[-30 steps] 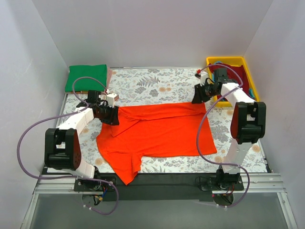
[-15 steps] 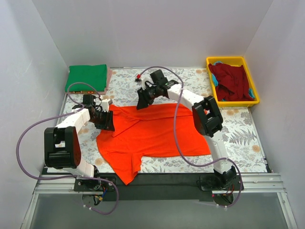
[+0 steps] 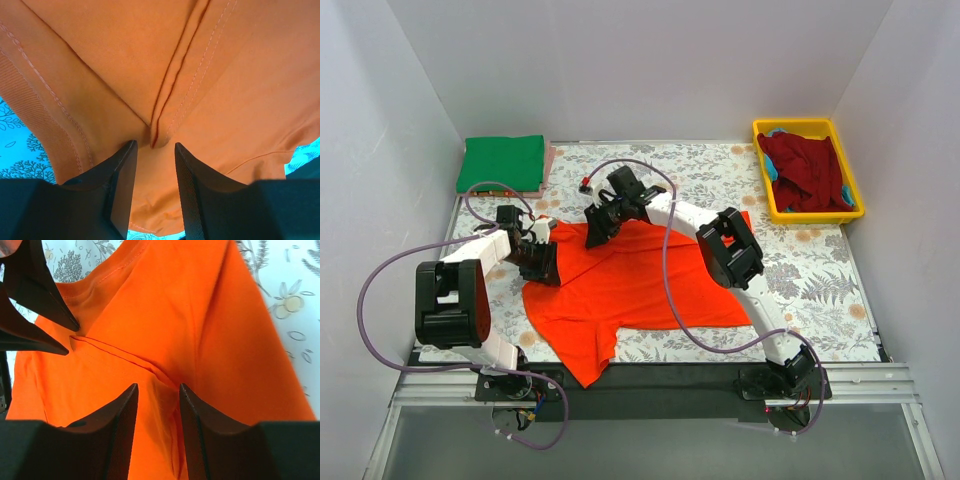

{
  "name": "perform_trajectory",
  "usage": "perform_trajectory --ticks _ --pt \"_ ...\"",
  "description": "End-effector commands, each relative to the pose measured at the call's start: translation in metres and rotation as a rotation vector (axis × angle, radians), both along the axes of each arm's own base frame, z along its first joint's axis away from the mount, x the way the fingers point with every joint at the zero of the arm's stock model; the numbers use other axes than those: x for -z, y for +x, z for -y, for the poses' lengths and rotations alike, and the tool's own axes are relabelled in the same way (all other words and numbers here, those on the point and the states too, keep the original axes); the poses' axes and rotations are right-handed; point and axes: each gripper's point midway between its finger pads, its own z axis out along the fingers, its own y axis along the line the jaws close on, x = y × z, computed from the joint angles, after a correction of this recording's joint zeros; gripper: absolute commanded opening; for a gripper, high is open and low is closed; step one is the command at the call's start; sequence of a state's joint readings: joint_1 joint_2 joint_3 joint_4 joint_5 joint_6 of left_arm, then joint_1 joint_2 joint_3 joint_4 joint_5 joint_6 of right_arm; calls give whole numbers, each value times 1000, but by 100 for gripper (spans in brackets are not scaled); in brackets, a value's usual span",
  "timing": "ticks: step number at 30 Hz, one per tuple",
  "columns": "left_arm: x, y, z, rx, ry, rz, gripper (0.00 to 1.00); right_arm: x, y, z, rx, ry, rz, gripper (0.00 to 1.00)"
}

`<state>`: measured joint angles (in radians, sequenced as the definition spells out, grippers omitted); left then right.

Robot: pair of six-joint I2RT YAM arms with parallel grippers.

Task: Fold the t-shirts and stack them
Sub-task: Fold the tshirt

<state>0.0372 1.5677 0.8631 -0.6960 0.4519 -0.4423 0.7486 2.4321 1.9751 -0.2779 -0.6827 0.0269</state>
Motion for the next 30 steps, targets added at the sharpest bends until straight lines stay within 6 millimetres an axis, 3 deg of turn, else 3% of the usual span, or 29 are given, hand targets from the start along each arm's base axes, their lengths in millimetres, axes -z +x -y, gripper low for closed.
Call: perform_trajectory --ticks 1,10,16,18,30 --pt "-2 1 0 5 -7 16 34 -16 1 -13 -16 48 42 40" --pt "-2 5 4 10 -27 29 25 -18 -8 -9 -32 47 32 19" --pt "-11 12 6 15 -41 63 4 -27 -12 -7 -41 59 28 1" --pt "-17 13 7 30 -52 80 0 -34 -15 -6 -46 68 29 1" --pt "-47 1 18 100 -111 134 0 -54 -30 6 -70 87 29 1"
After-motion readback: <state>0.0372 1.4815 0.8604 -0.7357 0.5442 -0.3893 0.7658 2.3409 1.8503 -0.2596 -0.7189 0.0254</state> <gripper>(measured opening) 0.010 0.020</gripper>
